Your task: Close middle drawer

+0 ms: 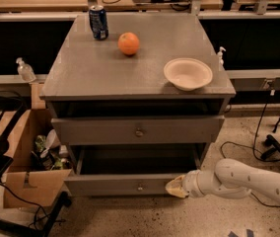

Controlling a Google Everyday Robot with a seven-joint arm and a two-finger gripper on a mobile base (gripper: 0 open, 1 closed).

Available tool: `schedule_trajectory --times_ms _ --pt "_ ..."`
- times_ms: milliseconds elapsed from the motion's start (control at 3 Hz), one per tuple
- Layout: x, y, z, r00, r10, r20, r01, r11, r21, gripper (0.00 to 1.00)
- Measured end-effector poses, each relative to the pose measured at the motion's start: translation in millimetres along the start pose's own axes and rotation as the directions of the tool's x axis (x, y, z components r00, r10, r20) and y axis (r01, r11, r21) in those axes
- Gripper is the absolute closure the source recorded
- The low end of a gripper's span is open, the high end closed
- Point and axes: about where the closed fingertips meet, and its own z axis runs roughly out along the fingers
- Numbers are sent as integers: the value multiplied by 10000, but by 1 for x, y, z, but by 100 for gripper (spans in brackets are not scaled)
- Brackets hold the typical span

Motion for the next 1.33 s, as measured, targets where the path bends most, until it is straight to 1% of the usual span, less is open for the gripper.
schedule_trajectory --times_ms 333,667,1000,1333 --pt "-13 -22 2 9999 -48 121 47 10000 59 100" --pt "-11 -19 1 9999 -48 121 47 10000 59 100" --pt "-21 -39 9 9999 5 167 -6 10000 44 100" --pt "-21 -38 9 9999 5 167 -6 10000 44 100"
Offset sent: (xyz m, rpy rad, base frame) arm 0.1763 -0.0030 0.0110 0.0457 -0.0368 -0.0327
